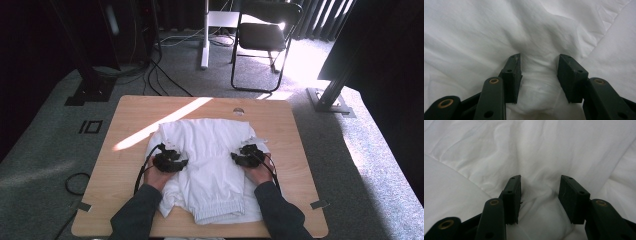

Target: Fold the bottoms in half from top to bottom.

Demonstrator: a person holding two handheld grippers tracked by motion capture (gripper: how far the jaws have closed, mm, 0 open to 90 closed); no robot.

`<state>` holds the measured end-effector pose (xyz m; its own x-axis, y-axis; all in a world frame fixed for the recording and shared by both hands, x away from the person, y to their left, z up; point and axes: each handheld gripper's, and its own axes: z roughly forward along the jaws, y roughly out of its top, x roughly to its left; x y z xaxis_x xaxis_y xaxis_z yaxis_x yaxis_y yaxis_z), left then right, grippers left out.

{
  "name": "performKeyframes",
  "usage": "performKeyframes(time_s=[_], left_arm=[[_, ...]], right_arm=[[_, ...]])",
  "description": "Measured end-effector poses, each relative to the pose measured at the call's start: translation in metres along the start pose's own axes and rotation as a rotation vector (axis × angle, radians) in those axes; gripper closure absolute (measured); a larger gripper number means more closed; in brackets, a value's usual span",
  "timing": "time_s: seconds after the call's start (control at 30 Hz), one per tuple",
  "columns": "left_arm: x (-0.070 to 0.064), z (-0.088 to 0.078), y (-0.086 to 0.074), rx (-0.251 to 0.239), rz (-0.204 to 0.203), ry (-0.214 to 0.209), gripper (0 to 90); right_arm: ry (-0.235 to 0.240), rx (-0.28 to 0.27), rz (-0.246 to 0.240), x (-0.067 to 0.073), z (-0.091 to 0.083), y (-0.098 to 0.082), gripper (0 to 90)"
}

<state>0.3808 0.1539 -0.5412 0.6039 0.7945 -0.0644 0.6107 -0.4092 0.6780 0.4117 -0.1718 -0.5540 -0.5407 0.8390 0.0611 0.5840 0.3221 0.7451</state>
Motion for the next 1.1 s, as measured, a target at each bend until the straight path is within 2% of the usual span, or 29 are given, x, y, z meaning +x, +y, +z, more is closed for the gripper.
performKeyframes(time_s=[0.1, 0.13, 0.17, 0.27, 0.33, 0.4, 0.5, 0.57, 0.63, 0.7, 0.73, 0.87, 0.93, 0.97, 1.03, 1.1], left_arm=[[-0.011, -0.011, -0.015, -0.009, 0.003, -0.027, 54.7], [-0.011, -0.011, -0.015, -0.009, 0.003, -0.027, 54.6], [-0.019, -0.017, -0.024, -0.011, 0.009, -0.037, 54.6], [-0.028, -0.026, -0.033, 0.003, 0.024, -0.066, 54.7], [-0.029, -0.032, -0.036, 0.011, 0.037, -0.086, 55.0], [-0.026, -0.042, -0.033, -0.030, 0.036, -0.072, 55.3], [-0.009, -0.057, -0.019, -0.116, 0.007, 0.024, 47.1], [0.012, -0.062, -0.006, -0.160, -0.045, 0.066, 42.9], [0.034, -0.062, 0.006, -0.177, -0.113, 0.104, 38.5], [0.054, -0.055, 0.015, -0.174, -0.176, 0.152, 35.9], [0.062, -0.050, 0.019, -0.167, -0.199, 0.158, 34.4], [0.083, -0.026, 0.021, -0.114, -0.237, 0.209, 29.7], [0.087, -0.020, 0.020, -0.100, -0.244, 0.209, 27.8], [0.093, -0.010, 0.016, -0.068, -0.266, 0.196, 26.9], [0.096, -0.004, 0.014, -0.057, -0.277, 0.185, 26.4], [0.096, 0.000, 0.014, -0.046, -0.274, 0.184, 26.4]], right_arm=[[0.010, 0.014, -0.014, 0.009, -0.013, -0.011, 52.1], [0.010, 0.014, -0.014, 0.009, -0.013, -0.011, 52.1], [0.016, 0.018, -0.023, 0.012, -0.017, -0.015, 52.1], [0.034, 0.044, -0.032, 0.023, -0.032, -0.027, 52.1], [0.036, 0.056, -0.039, 0.028, -0.037, -0.031, 52.0], [0.050, 0.077, -0.045, 0.031, -0.041, -0.033, 51.2], [0.074, 0.078, -0.043, 0.028, -0.046, -0.030, 49.5], [0.068, 0.040, -0.040, 0.023, -0.052, -0.025, 48.9], [0.052, -0.006, -0.023, 0.015, -0.060, -0.016, 47.0], [0.034, -0.046, 0.004, 0.004, -0.065, -0.004, 44.5], [0.022, -0.058, 0.011, -0.003, -0.065, 0.003, 42.4], [-0.017, -0.070, 0.069, -0.033, -0.052, 0.026, 35.0], [-0.030, -0.070, 0.114, -0.048, -0.040, 0.034, 31.7], [-0.025, -0.070, 0.151, -0.056, -0.032, 0.037, 31.4], [0.003, -0.061, 0.199, -0.066, -0.020, 0.039, 29.5], [0.009, -0.040, 0.215, -0.071, -0.008, 0.039, 28.6]])
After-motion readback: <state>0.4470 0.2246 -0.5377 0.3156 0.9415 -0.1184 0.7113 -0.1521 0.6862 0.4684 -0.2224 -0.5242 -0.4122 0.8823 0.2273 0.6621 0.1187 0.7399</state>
